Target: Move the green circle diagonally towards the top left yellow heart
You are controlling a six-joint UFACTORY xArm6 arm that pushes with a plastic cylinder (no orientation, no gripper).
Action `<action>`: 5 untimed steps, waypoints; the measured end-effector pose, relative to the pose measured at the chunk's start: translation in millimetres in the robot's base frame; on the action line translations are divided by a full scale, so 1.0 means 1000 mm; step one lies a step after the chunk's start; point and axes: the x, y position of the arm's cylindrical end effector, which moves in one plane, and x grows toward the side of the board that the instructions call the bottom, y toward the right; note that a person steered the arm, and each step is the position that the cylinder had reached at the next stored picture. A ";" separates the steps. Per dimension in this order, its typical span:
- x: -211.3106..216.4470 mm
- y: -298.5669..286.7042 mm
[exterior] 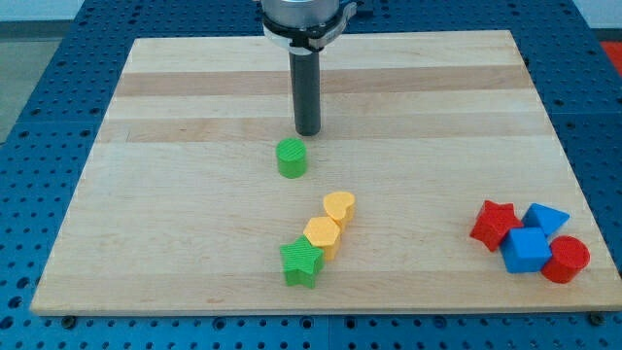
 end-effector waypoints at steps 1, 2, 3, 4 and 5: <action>-0.015 -0.001; -0.017 -0.008; -0.017 -0.037; -0.017 -0.054; -0.017 -0.055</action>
